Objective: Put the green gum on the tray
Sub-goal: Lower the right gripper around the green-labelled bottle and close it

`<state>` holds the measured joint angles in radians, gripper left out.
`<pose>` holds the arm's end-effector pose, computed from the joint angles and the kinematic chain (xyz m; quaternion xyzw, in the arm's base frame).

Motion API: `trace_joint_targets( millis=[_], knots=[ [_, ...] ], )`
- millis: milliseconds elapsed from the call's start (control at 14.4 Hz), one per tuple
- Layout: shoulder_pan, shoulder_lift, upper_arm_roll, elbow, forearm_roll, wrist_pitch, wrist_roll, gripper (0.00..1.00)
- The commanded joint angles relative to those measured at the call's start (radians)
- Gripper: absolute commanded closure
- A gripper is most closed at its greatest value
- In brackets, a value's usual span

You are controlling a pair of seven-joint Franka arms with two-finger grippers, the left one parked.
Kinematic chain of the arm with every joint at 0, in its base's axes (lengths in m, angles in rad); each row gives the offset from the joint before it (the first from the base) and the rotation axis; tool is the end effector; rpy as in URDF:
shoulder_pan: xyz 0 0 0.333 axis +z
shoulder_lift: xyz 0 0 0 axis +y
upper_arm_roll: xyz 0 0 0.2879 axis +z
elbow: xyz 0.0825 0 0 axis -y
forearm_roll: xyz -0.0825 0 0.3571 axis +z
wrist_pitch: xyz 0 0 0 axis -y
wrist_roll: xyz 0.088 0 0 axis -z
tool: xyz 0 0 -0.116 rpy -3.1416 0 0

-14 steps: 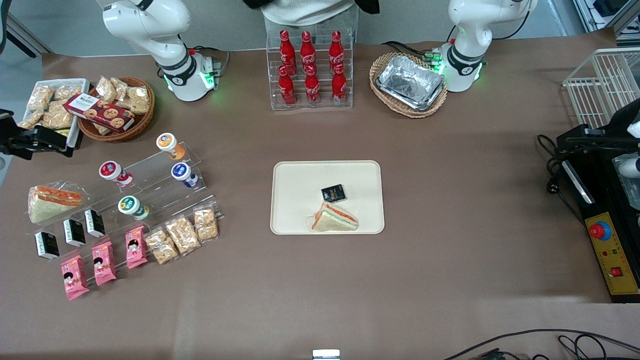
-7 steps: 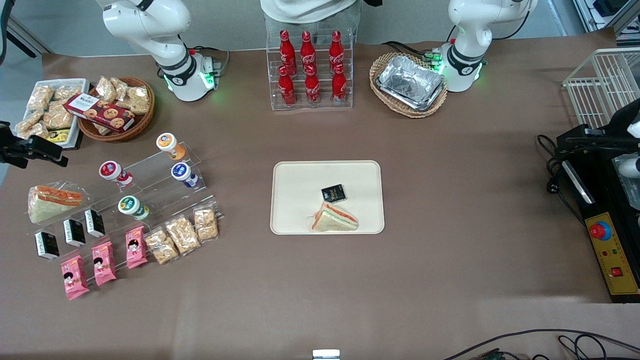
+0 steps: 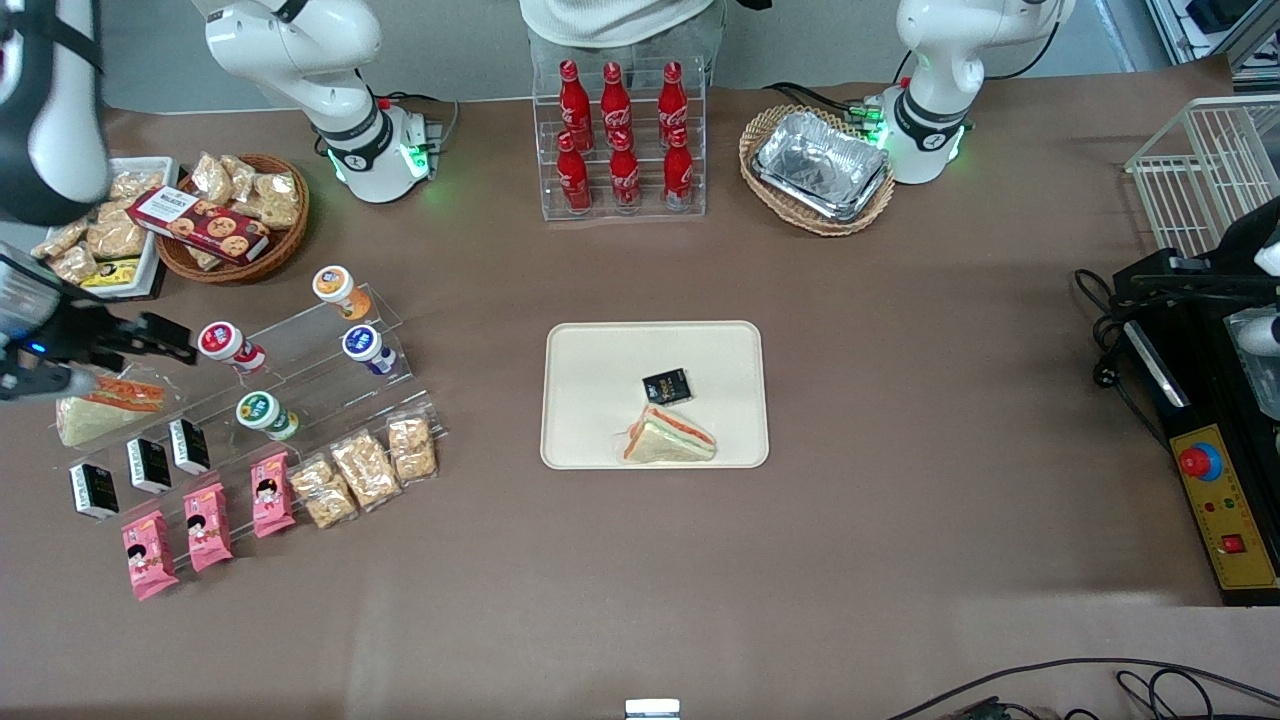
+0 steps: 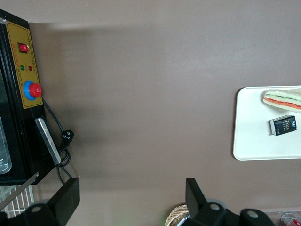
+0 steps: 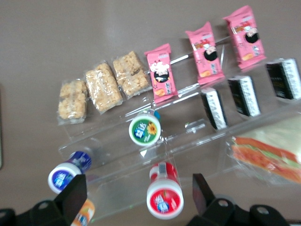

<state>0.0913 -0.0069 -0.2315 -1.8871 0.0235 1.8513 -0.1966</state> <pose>0.5255 -0.0723 0.4727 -0.9995 -0.0248 0.0123 0.0143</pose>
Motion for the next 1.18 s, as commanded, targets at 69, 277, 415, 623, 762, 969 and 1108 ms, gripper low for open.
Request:
trace_joint_targets(
  millis=[69, 277, 415, 623, 762, 969, 1108],
  knots=[
    [0.039, -0.01, 0.0, -0.269, -0.001, 0.303, -0.024, 0.0],
    [0.045, 0.014, -0.002, -0.359, -0.001, 0.433, -0.024, 0.0],
    [0.045, 0.045, -0.002, -0.36, -0.001, 0.44, -0.026, 0.0],
    [0.045, 0.07, -0.002, -0.371, -0.001, 0.474, -0.026, 0.0],
    [0.044, 0.088, -0.003, -0.379, -0.001, 0.508, -0.033, 0.0],
    [0.041, 0.116, -0.005, -0.377, -0.001, 0.54, -0.044, 0.0],
    [0.041, 0.12, -0.005, -0.377, -0.001, 0.546, -0.044, 0.01]
  ],
)
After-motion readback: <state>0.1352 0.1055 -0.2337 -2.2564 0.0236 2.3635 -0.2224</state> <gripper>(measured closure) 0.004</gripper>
